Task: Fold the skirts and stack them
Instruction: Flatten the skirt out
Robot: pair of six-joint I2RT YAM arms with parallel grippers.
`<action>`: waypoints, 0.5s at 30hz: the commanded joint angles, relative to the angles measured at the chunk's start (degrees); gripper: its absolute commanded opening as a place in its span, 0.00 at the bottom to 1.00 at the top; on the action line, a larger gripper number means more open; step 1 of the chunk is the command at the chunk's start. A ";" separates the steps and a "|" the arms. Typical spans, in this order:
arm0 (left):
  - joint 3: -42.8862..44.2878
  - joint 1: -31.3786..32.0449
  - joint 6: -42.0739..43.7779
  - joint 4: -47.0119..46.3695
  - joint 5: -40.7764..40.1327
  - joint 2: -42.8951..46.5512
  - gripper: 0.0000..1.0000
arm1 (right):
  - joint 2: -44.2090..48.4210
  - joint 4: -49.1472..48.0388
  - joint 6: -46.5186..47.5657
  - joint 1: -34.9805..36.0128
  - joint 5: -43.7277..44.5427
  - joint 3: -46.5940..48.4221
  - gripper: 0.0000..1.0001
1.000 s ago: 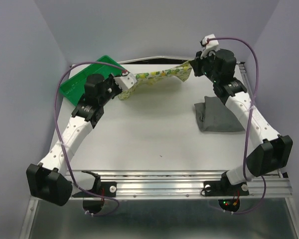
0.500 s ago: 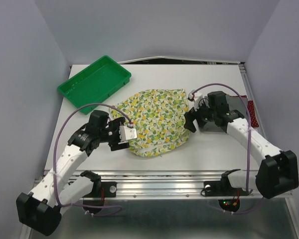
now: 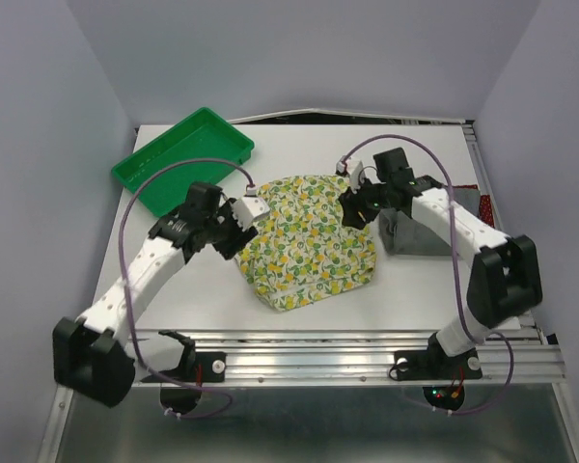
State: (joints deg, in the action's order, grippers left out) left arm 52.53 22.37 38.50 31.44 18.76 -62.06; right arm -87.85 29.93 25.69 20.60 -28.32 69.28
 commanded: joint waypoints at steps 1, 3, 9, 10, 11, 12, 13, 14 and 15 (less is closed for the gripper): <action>6.17 -1.28 -9.41 -2.70 -1.90 -10.52 0.59 | -8.82 6.60 4.36 -0.21 5.11 6.83 0.56; 6.88 -1.19 -7.84 -2.70 2.22 -10.63 0.61 | -9.00 7.85 5.68 0.31 5.46 6.23 0.54; 2.41 0.66 -9.75 -6.38 -5.91 -14.57 0.68 | -7.33 11.11 4.81 0.32 13.45 1.23 0.55; 2.14 0.40 -10.46 -6.91 -6.98 -15.71 0.68 | -7.24 11.20 4.81 0.32 16.33 -0.53 0.55; 2.05 0.05 -11.07 -7.96 -7.68 -17.90 0.67 | -7.16 11.46 5.50 0.32 17.58 -1.33 0.54; 1.70 -0.31 -11.86 -8.76 -8.91 -18.96 0.66 | -7.24 11.90 5.86 0.32 18.38 -2.12 0.54; 1.96 -0.48 -12.83 -9.20 -9.44 -20.28 0.65 | -7.24 13.03 6.29 0.32 18.64 -3.52 0.54; 2.31 -0.49 -13.27 -9.55 -10.23 -22.99 0.63 | -7.24 13.48 6.39 0.32 18.39 -4.23 0.54; 2.48 -0.57 -13.89 -9.99 -10.24 -24.32 0.61 | -7.33 13.83 6.39 0.32 18.12 -4.93 0.54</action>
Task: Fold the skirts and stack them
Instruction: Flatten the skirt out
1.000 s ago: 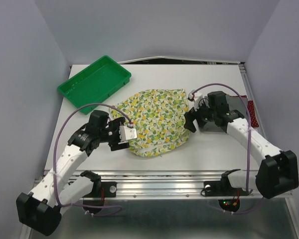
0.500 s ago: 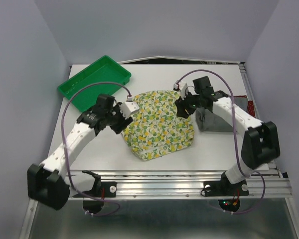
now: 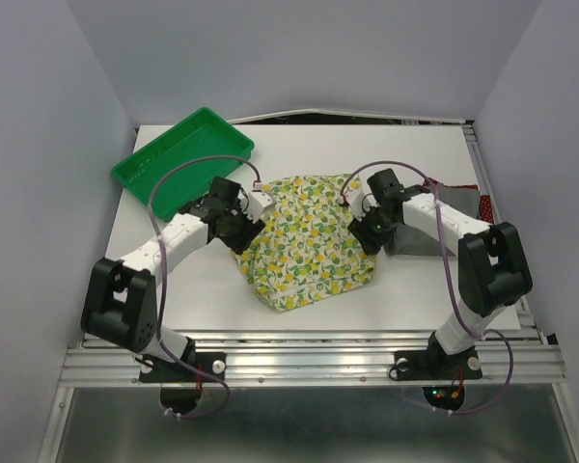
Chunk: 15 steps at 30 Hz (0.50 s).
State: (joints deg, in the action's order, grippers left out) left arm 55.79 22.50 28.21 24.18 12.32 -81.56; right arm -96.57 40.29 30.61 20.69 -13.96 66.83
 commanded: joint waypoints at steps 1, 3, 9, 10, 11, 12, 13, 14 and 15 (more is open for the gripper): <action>-0.34 -0.97 -4.64 -3.09 -5.01 -6.14 0.60 | 1.13 4.43 0.60 0.23 3.59 -2.75 0.54; 0.28 -1.84 -5.70 -4.22 -6.16 -9.49 0.56 | 0.08 4.97 -0.20 0.23 3.67 -3.19 0.54; 3.70 -4.13 -4.83 -5.03 -8.26 -17.57 0.45 | -1.51 6.64 0.32 0.23 2.36 -5.65 0.35; 4.58 -4.48 -4.57 -5.02 -9.14 -18.89 0.42 | -1.69 6.90 0.85 0.23 1.92 -6.00 0.29; 5.81 -4.83 -4.22 -4.94 -10.20 -21.60 0.38 | -1.51 7.60 1.64 0.23 1.13 -6.27 0.19; 8.26 -6.31 -3.08 -5.02 -11.51 -22.93 0.29 | -1.34 8.39 2.17 0.23 0.08 -6.71 0.14; 9.67 -7.20 -2.63 -5.46 -11.70 -24.33 0.25 | -0.47 8.83 3.48 0.23 -0.98 -6.97 0.07; 11.52 -8.08 -2.02 -5.55 -13.79 -27.31 0.20 | 0.07 9.27 4.01 0.23 -1.94 -7.24 0.04; 13.54 -9.04 -1.41 -5.12 -14.25 -28.99 0.12 | 0.68 9.71 4.71 0.93 -2.65 -7.50 0.01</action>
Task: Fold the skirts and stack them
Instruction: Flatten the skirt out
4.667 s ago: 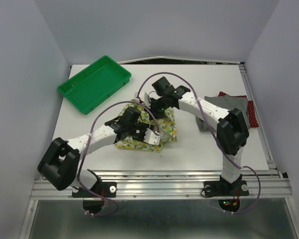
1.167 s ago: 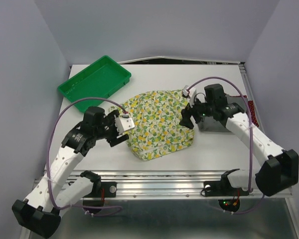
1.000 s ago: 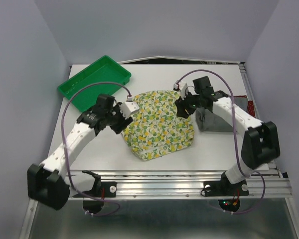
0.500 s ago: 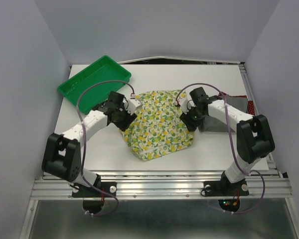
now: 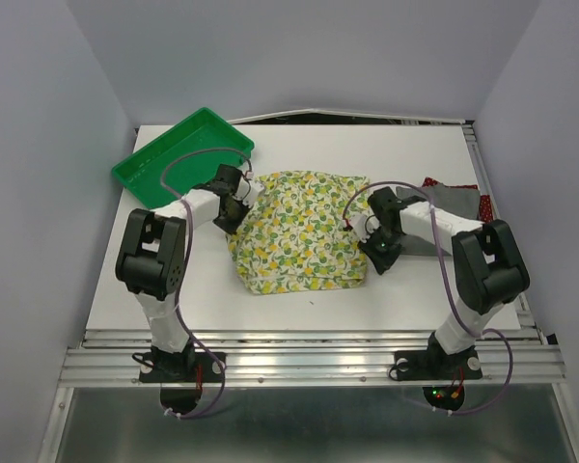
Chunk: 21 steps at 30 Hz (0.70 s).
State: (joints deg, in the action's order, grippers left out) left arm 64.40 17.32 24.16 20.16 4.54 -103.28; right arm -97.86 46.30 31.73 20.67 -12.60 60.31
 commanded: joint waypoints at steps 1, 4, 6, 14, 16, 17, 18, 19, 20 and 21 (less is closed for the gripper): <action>9.56 -5.44 3.34 -0.66 -6.47 -8.76 0.08 | 2.58 4.23 4.39 2.26 -4.88 -1.25 0.01; 17.04 -6.60 6.32 1.89 -0.78 -12.11 0.08 | 5.22 7.38 6.76 6.04 -9.62 -1.34 0.02; 18.30 -6.34 8.26 3.65 5.45 -9.75 0.20 | 6.63 9.23 7.47 6.58 -15.94 1.55 0.14; 12.07 -6.42 8.71 9.45 14.19 11.14 0.53 | 6.73 -1.98 -5.34 6.58 -18.15 15.52 0.49; 10.40 -7.04 7.74 11.47 14.36 13.80 0.54 | 5.23 -3.32 -5.79 6.58 -20.00 18.07 0.49; 9.61 -7.30 8.35 13.13 14.27 15.90 0.56 | 3.75 -4.37 -6.06 7.28 -19.40 18.43 0.50; 8.82 -7.30 8.36 13.84 14.10 16.88 0.56 | 2.95 -4.38 -5.54 7.98 -18.43 18.61 0.50; 6.55 -7.30 10.18 14.55 13.66 17.85 0.57 | 2.25 -3.95 -5.45 8.77 -17.90 18.61 0.51; 5.13 -7.30 10.99 14.90 13.22 19.33 0.57 | 1.54 -4.03 -6.32 9.56 -16.24 17.57 0.55; 3.81 -7.30 11.25 14.56 11.48 19.96 0.57 | 1.54 -4.64 -6.85 11.40 -15.10 16.43 0.56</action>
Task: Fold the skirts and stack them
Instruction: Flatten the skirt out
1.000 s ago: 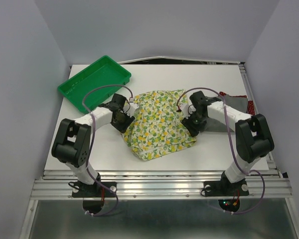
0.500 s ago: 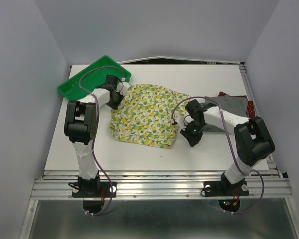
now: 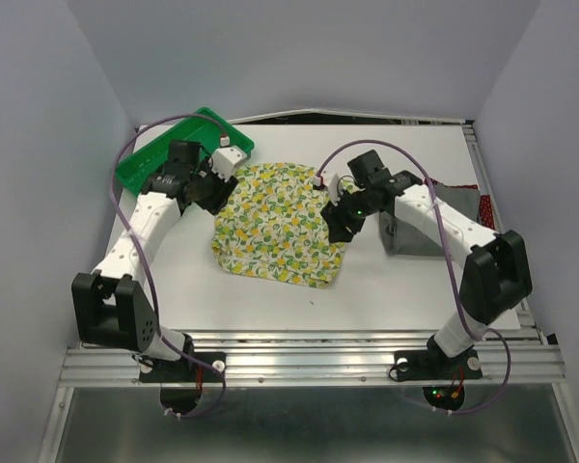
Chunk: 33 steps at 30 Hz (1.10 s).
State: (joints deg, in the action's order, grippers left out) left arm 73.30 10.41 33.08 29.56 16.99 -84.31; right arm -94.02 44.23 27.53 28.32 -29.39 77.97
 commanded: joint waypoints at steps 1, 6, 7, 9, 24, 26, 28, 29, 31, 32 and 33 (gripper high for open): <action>-8.14 -0.40 2.51 4.72 -1.69 1.51 0.57 | -2.14 -4.83 -3.26 4.63 2.83 -2.55 0.57; -14.05 -0.57 -2.04 1.21 -2.40 1.08 0.63 | -2.49 -10.12 -6.96 7.46 9.87 -10.29 0.60; -14.84 -0.75 -3.36 0.42 -2.40 0.82 0.64 | -3.01 -11.08 -7.31 7.46 10.57 -11.08 0.59; -15.29 -1.45 -6.79 -0.73 -2.49 -0.23 0.65 | -3.45 -11.27 -8.80 7.46 12.68 -12.49 0.56; -13.45 -7.86 -11.28 1.64 10.51 4.24 0.69 | 10.79 -14.34 -35.51 -1.41 8.83 -17.50 0.73; -12.22 -8.39 -11.46 1.99 11.83 4.68 0.70 | 10.44 -14.43 -39.20 -3.78 6.20 -17.68 0.76; -11.69 -9.01 -12.86 1.81 12.09 4.69 0.72 | 8.16 -14.69 -45.35 -4.32 2.59 -18.38 0.76; -11.16 -9.88 -13.65 2.08 13.14 4.16 0.72 | 7.02 -14.96 -49.02 -4.84 1.54 -18.73 0.76; -10.81 -9.97 -15.67 2.25 13.33 3.11 0.72 | 4.56 -15.66 -52.04 -4.85 0.13 -19.52 0.75; -10.55 -11.54 -16.64 2.52 13.24 2.32 0.72 | 3.24 -17.84 -53.09 -4.85 -0.14 -20.14 0.74; -10.54 -11.99 -18.39 2.52 13.07 0.92 0.72 | 3.14 -18.99 -55.28 -4.85 1.16 -21.45 0.73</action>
State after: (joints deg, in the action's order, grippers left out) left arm 60.82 0.62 19.49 30.72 27.83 -81.69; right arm -88.62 29.65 -17.08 23.31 -25.21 59.09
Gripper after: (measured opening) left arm 0.723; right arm 0.742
